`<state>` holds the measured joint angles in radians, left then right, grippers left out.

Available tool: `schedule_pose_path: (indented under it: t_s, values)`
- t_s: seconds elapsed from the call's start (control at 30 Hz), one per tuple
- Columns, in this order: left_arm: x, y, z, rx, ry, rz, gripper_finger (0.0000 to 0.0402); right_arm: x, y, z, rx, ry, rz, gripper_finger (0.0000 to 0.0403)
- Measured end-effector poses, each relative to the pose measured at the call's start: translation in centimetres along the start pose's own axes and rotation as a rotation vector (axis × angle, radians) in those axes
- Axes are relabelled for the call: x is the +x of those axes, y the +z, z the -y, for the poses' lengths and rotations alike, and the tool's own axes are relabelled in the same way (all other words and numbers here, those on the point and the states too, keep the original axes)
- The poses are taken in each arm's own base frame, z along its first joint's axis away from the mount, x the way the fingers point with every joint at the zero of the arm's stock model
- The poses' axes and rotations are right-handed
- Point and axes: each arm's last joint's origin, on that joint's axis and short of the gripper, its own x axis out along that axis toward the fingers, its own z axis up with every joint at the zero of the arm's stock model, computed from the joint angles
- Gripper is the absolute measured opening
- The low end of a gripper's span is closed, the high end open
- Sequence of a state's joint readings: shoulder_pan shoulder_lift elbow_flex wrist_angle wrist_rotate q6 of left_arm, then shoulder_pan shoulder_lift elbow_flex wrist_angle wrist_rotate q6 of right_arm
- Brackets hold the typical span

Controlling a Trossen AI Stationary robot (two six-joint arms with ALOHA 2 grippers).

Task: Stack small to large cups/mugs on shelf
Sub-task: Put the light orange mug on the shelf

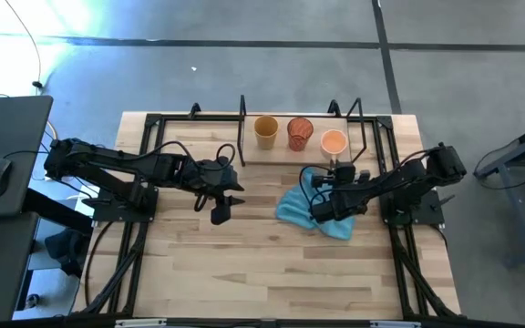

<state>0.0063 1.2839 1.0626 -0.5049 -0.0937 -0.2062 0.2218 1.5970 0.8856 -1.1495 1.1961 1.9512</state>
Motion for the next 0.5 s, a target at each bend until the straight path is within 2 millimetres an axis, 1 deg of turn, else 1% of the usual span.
schedule_pose_path:
  t_s: [0.5]
  values:
    - [0.00,0.05,0.01,0.000,-0.001,0.005,0.0165,0.00,-0.17,-0.36,0.017,0.013,-0.018,0.0007]
